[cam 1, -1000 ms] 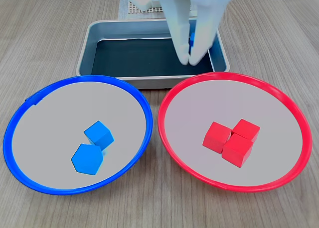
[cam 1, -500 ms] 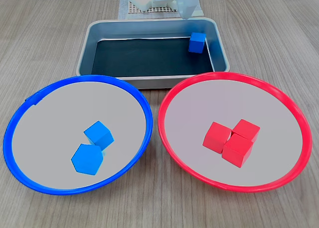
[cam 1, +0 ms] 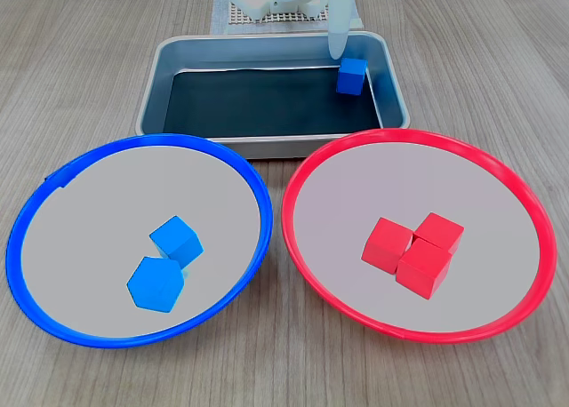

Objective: Move six blocks tray to matching dishes

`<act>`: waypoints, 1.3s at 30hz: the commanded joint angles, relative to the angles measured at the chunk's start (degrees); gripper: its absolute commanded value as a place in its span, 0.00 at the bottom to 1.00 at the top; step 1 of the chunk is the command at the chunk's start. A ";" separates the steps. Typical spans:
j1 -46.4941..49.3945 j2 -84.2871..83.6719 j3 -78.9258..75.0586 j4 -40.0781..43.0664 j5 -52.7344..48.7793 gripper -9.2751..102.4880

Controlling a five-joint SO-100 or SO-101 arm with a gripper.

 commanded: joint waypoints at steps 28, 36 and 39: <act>14.94 -8.44 -18.02 -2.81 -20.74 0.08; 32.08 -34.01 -43.42 -24.35 -54.49 0.08; 33.05 -40.34 -46.32 -26.98 -62.84 0.09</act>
